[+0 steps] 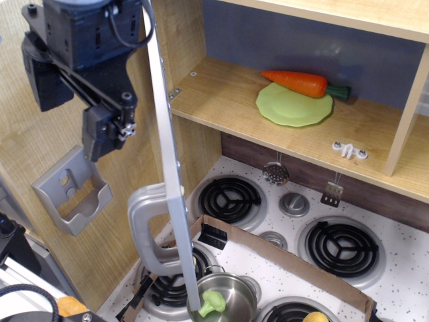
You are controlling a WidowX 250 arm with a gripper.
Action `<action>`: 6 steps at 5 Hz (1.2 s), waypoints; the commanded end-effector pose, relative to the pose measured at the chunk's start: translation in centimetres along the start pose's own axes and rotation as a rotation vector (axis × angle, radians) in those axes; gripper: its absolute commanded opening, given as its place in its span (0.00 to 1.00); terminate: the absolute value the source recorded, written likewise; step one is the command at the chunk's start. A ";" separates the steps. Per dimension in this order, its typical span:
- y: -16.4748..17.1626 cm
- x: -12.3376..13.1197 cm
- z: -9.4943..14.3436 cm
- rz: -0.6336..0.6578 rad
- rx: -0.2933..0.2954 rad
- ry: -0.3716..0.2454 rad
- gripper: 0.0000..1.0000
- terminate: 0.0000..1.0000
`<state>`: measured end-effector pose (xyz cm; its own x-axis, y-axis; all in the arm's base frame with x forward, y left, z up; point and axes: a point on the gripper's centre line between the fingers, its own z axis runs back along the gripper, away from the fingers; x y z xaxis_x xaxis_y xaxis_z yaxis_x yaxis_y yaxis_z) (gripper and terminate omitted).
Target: Close microwave
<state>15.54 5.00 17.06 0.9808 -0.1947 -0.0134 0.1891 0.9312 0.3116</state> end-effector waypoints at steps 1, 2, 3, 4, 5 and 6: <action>0.9 2.4 -2.1 -0.042 0.010 -0.055 1.00 0.00; 0.1 4.3 -2.9 -0.057 -0.006 -0.133 1.00 0.00; -0.8 6.3 -3.1 -0.047 -0.072 -0.230 1.00 0.00; -2.0 8.1 -2.9 -0.031 -0.083 -0.315 1.00 0.00; -3.6 9.6 -2.8 -0.049 -0.094 -0.395 1.00 0.00; -5.6 11.5 -2.5 -0.036 -0.120 -0.430 1.00 0.00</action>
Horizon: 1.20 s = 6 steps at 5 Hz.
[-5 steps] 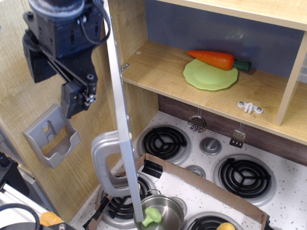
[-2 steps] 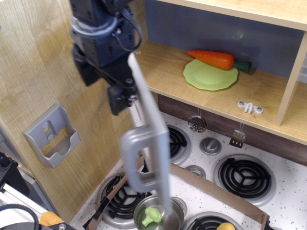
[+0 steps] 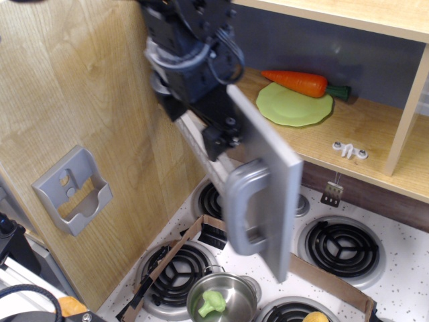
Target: Close microwave
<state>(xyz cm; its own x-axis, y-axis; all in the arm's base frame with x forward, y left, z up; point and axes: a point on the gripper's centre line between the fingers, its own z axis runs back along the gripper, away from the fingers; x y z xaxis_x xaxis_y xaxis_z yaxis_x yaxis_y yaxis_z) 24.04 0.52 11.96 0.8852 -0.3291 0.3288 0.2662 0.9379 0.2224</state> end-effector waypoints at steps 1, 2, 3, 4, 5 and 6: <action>-2.8 4.8 -0.6 0.009 -0.020 -0.087 1.00 0.00; -3.4 6.4 -1.0 0.005 -0.020 -0.104 1.00 0.00; -3.6 8.2 -1.2 -0.020 -0.043 -0.110 1.00 0.00; -3.7 9.6 -1.0 -0.033 -0.036 -0.114 1.00 0.00; -3.7 10.8 -1.0 -0.059 -0.040 -0.129 1.00 0.00; -3.7 11.6 -0.9 -0.077 -0.031 -0.135 1.00 0.00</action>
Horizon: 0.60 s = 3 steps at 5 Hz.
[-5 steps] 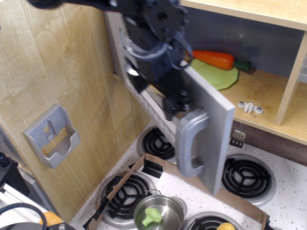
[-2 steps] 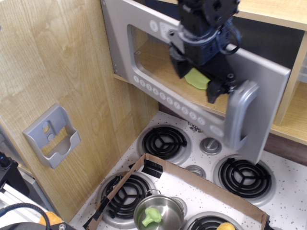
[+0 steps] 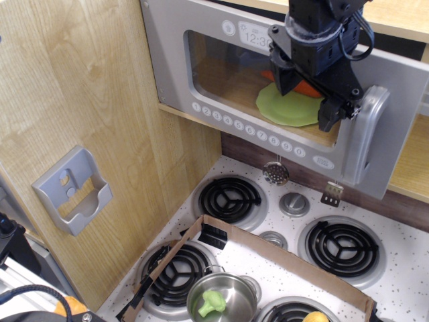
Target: Close microwave
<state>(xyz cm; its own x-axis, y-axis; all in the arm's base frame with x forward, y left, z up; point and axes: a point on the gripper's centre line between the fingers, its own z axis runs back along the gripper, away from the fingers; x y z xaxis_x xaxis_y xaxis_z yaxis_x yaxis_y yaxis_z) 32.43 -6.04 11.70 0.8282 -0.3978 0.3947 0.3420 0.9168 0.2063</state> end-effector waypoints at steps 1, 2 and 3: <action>0.6 2.8 1.6 -0.034 0.018 -0.043 1.00 0.00; 0.7 3.0 1.8 -0.047 0.029 -0.042 1.00 0.00; 0.8 3.5 1.7 -0.068 0.021 -0.043 1.00 0.00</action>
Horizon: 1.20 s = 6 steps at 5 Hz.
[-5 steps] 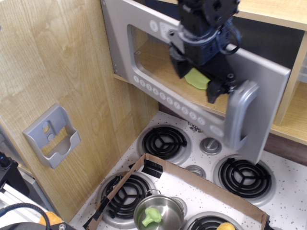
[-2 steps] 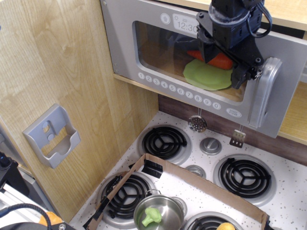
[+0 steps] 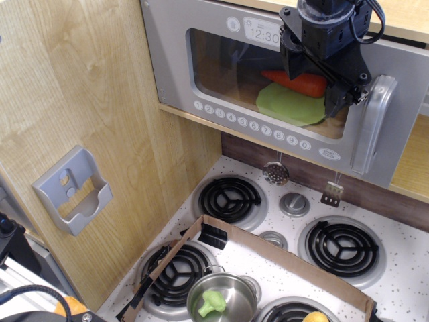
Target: Close microwave
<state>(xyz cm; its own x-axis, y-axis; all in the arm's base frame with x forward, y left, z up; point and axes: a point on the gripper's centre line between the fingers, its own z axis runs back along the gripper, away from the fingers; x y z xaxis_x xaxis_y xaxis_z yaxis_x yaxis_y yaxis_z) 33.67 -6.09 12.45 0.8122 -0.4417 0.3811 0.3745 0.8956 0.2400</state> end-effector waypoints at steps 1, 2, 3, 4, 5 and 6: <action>0.4 2.3 1.7 -0.023 0.012 -0.048 1.00 0.00; 0.3 2.4 1.7 -0.012 0.007 -0.035 1.00 0.00; -0.8 1.4 2.4 0.056 0.050 0.043 1.00 0.00; -2.1 -0.1 3.2 0.133 0.039 0.136 1.00 0.00; -2.1 -0.1 3.2 0.133 0.039 0.136 1.00 0.00; -2.1 -0.1 3.2 0.133 0.039 0.136 1.00 0.00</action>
<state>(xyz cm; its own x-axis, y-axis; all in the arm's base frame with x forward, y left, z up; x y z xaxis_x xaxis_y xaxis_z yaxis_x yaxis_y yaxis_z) 30.87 -7.78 12.11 0.9205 -0.3166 0.2291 0.2628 0.9354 0.2367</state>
